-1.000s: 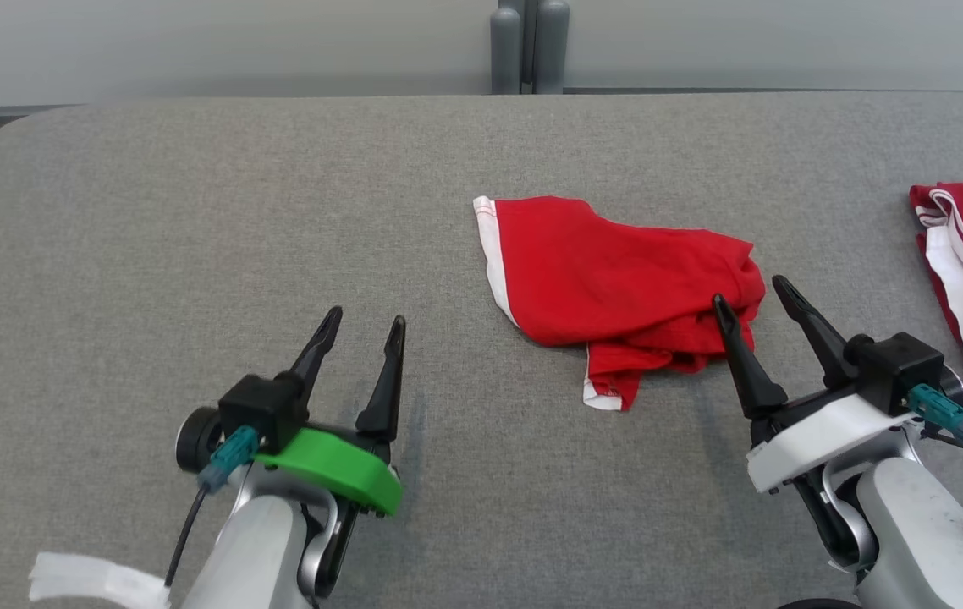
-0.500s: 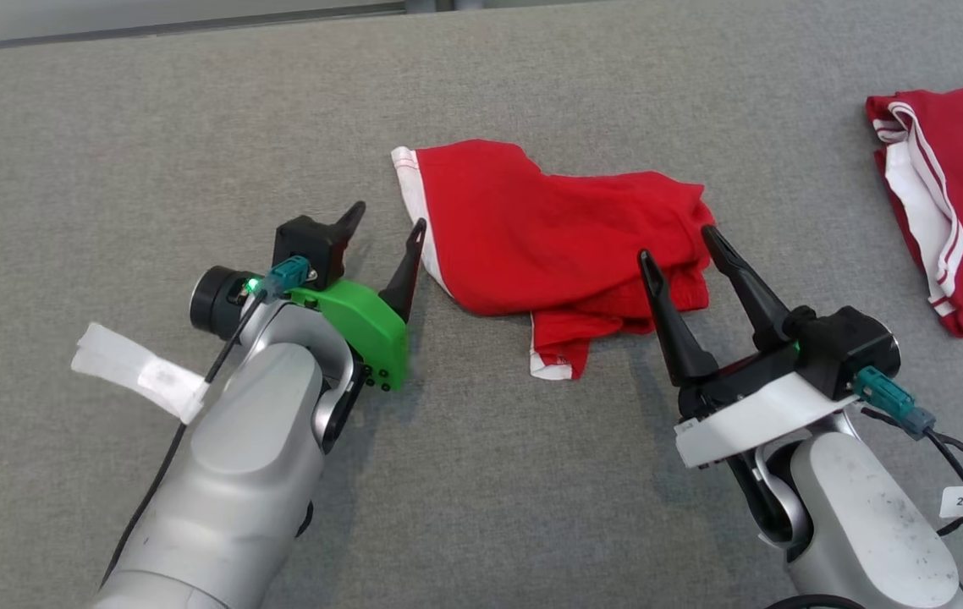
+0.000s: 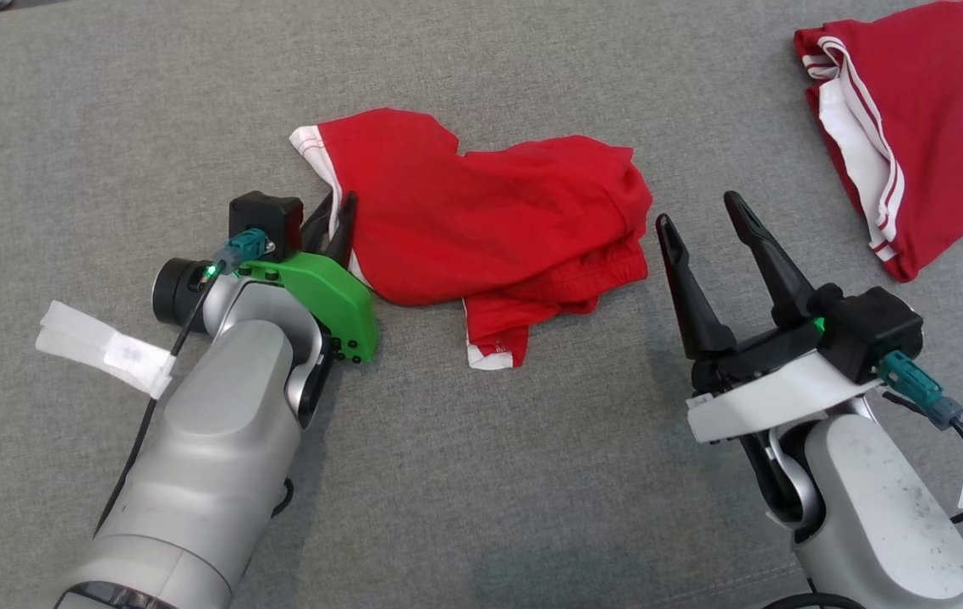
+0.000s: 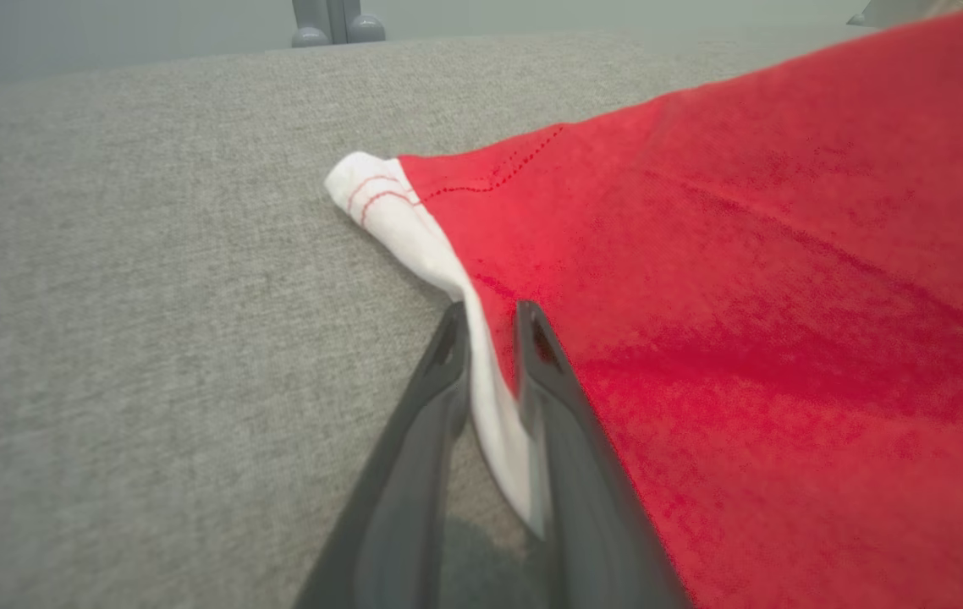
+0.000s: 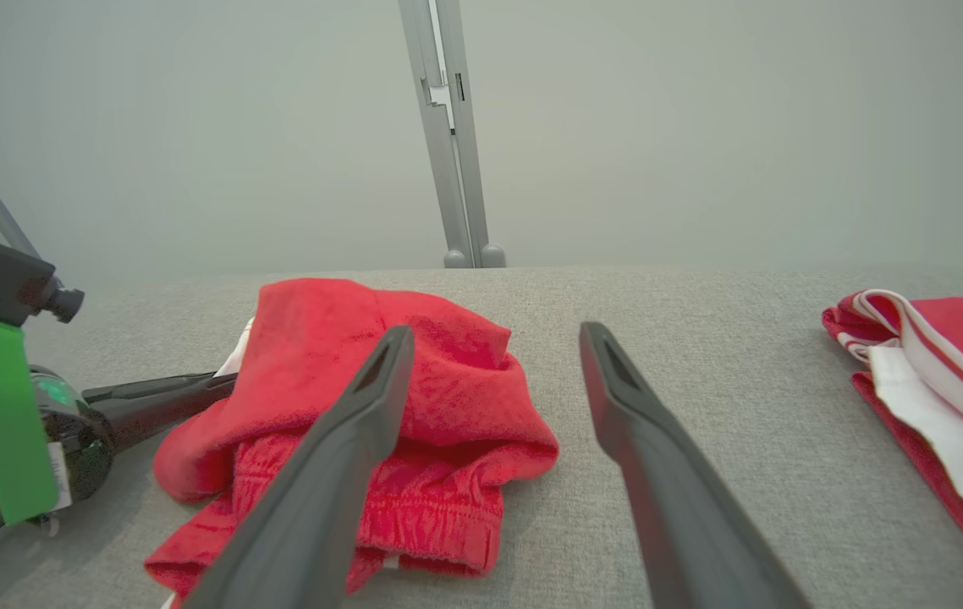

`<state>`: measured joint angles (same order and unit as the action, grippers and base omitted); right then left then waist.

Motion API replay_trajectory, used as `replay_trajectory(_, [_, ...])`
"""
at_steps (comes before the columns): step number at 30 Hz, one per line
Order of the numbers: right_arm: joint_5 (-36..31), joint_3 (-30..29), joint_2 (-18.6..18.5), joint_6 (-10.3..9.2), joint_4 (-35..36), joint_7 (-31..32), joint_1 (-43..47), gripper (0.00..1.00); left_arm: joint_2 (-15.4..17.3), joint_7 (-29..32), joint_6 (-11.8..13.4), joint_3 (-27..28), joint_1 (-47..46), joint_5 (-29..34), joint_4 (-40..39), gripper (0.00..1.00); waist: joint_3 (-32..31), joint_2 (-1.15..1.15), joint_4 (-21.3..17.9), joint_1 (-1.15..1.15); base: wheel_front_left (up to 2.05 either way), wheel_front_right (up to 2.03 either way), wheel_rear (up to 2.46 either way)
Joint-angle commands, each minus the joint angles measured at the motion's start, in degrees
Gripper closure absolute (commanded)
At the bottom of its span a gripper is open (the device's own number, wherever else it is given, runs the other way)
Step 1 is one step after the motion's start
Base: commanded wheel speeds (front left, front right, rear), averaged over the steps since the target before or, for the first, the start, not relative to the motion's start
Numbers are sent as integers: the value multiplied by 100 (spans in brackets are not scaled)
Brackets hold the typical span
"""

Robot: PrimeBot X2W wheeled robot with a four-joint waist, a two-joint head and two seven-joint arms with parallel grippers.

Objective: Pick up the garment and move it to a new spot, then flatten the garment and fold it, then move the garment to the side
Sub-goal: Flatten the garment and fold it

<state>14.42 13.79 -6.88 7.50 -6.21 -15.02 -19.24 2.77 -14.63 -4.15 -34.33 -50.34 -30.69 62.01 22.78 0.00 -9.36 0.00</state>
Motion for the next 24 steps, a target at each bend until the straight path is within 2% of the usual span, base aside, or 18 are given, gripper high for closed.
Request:
replay_trajectory(1, [-16,-29,-25,-4,22,-19,53,0,26,14,35,0,21,-10,60,100,46,0,-31,0,0,0,0])
replay_trajectory(3, [-23,-130,-57,-4,39,-20,117,0,32,-35,72,122,-1,-7,-148,100,14,0,51,0,0,0,0])
replay_trajectory(5, [-55,-259,-78,-4,37,-19,190,0,77,-52,184,366,67,130,-700,100,-48,0,204,0,0,0,0])
replay_trajectory(9, [-53,-335,-140,-4,-26,-18,304,0,139,-52,349,992,557,463,-1832,100,-250,0,614,0,0,0,0])
replay_trajectory(13, [8,-252,-175,-4,-149,-17,375,0,88,-52,478,1637,1149,769,-2619,100,-496,0,1053,0,0,0,0])
replay_trajectory(19, [125,-87,-162,-4,-383,-17,449,0,44,-53,671,2409,1959,1109,-3031,100,-858,0,1611,0,0,0,0])
replay_trajectory(24, [222,107,-89,-4,-587,-18,514,0,29,-54,768,2879,2617,1294,-2848,100,-1068,0,1755,0,0,0,0])
